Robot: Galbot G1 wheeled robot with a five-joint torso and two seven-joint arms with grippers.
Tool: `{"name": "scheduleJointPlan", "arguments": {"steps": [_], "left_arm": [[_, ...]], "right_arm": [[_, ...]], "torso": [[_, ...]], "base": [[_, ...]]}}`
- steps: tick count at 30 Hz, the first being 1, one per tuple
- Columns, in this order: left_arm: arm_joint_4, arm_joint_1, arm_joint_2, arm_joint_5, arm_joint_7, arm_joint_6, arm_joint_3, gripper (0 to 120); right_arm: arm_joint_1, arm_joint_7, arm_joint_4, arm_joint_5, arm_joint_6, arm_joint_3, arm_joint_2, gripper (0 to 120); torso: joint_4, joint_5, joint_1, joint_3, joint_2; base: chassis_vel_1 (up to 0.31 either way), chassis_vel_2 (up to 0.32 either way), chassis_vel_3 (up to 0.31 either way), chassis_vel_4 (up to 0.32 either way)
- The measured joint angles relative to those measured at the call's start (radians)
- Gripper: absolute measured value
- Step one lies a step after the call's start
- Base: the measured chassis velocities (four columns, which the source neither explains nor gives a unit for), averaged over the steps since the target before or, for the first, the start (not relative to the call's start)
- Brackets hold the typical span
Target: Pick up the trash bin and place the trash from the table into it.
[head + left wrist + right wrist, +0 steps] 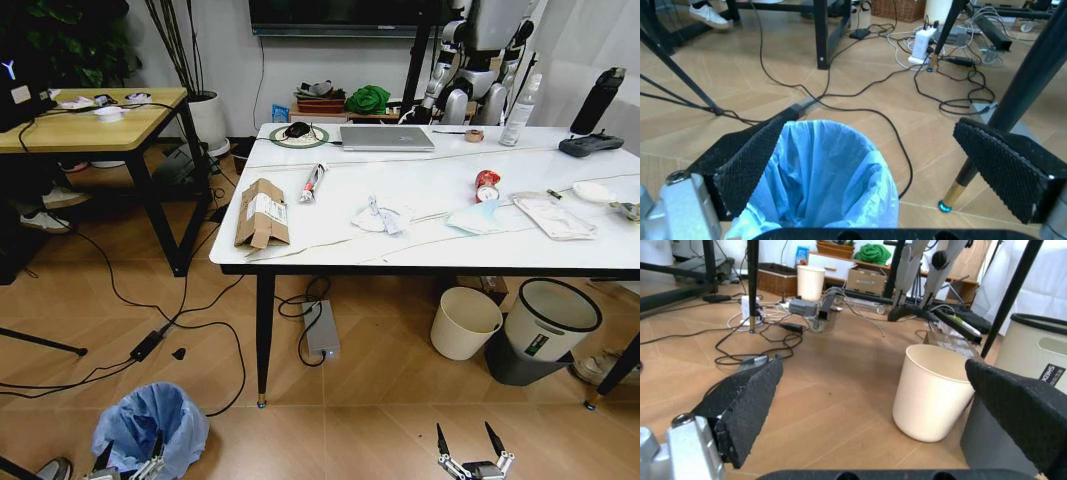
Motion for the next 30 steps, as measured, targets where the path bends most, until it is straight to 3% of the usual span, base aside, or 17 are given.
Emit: {"name": "scheduleJointPlan", "arguments": {"steps": [20, 26, 30], "left_arm": [[0.03, -0.014, -0.001, 0.014, -0.015, -0.037, 0.015, 100], [0.068, -0.031, -0.001, 0.038, -0.031, -0.082, 0.007, 100], [0.09, -0.034, 0.004, 0.034, -0.026, -0.067, -0.004, 100]], "right_arm": [[-0.008, 0.001, 0.01, -0.002, -0.003, 0.002, 0.0, 100], [-0.004, 0.001, 0.006, -0.003, -0.003, -0.001, 0.0, 100], [0.0, 0.001, 0.001, -0.003, -0.003, -0.002, 0.0, 100]], "torso": [[-0.0001, 0.0, -0.033, -0.054, -0.087], [0.0, -0.0001, -0.035, -0.059, -0.094], [-0.0001, 0.0003, -0.036, -0.062, -0.097]], "base": [[0.0, 0.0, 0.0, 0.0], [0.0, 0.0, 0.0, 0.0], [0.0, 0.0, 0.0, 0.0]]}}
